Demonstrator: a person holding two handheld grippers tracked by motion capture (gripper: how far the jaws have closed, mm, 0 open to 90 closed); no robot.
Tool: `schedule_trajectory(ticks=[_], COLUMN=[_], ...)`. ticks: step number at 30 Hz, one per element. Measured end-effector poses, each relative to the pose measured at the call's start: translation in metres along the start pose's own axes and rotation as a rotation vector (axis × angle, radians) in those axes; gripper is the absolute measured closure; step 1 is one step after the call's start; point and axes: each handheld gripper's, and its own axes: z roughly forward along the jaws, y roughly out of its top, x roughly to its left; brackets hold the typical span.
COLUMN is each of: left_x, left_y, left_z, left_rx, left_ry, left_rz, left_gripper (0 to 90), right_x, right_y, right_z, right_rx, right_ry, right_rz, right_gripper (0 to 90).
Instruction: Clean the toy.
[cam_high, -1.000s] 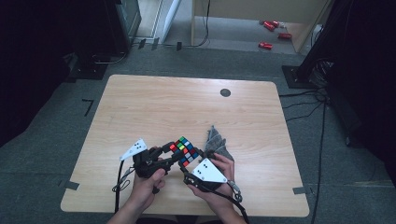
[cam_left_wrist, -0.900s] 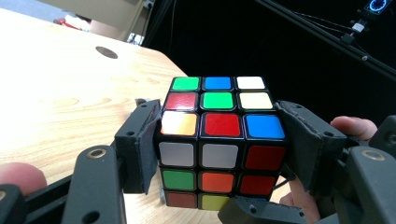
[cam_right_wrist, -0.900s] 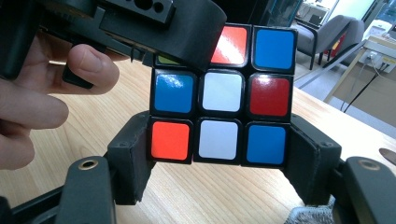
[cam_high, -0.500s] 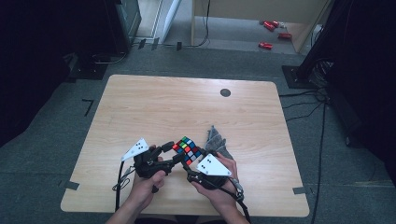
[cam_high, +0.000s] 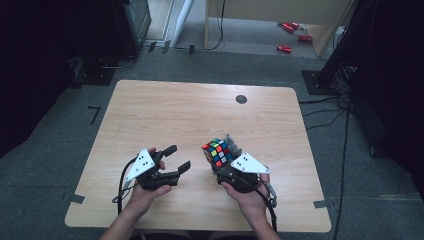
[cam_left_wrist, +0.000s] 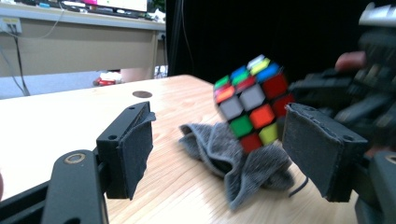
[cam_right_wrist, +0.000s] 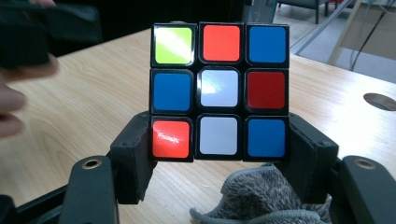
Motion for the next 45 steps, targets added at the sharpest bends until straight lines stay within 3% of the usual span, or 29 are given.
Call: schedule_trajectory(ticks=[3,6,8,11,15,17,22,26,31,36,39,41,45], left_x=[-0.001,-0.007,-0.012,-0.018,-0.022,-0.023,-0.026,-0.028,-0.034,-0.039,-0.042,-0.042,-0.04], left_y=[-0.006,-0.011,-0.014,-0.017,-0.019,-0.019,-0.018,-0.02,-0.023,-0.022,-0.023,-0.024,-0.021], left_z=[0.005,0.01,0.012,0.016,0.02,0.02,0.016,0.014,0.015,0.014,0.014,0.015,0.014], left_rx=[0.011,0.075,0.117,0.177,0.246,0.239,0.184,0.166,0.161,0.118,0.127,0.133,0.124], left_ry=[0.017,0.034,0.024,-0.001,-0.043,-0.042,-0.025,-0.044,-0.018,0.01,0.01,0.014,-0.001], left_rz=[0.031,0.114,0.18,0.238,0.25,0.272,0.331,0.376,0.451,0.491,0.519,0.52,0.482], left_gripper=[23.7,23.7,23.3,20.9,14.0,14.0,13.7,14.3,16.1,26.0,32.6,33.3,33.7], right_x=[0.002,0.004,0.007,0.01,0.016,0.02,0.026,0.029,0.033,0.035,0.033,0.031,0.026], right_y=[0.004,0.008,0.01,0.013,0.014,0.014,0.012,0.011,0.013,0.014,0.013,0.013,0.013], right_z=[-0.002,-0.004,-0.005,-0.006,-0.004,-0.001,0.007,0.009,0.009,0.009,0.011,0.011,0.011], right_rx=[-0.006,-0.007,-0.008,-0.007,0.021,0.042,0.112,0.145,0.163,0.177,0.196,0.205,0.192], right_ry=[0.025,0.051,0.072,0.105,0.141,0.158,0.239,0.25,0.264,0.276,0.278,0.281,0.308], right_rz=[0.024,0.056,0.068,0.073,0.072,0.076,0.147,0.168,0.182,0.198,0.229,0.236,0.254], right_gripper=[34.6,34.7,34.7,34.7,34.7,34.6,34.6,34.6,34.5,34.4,34.2,34.2,33.7])
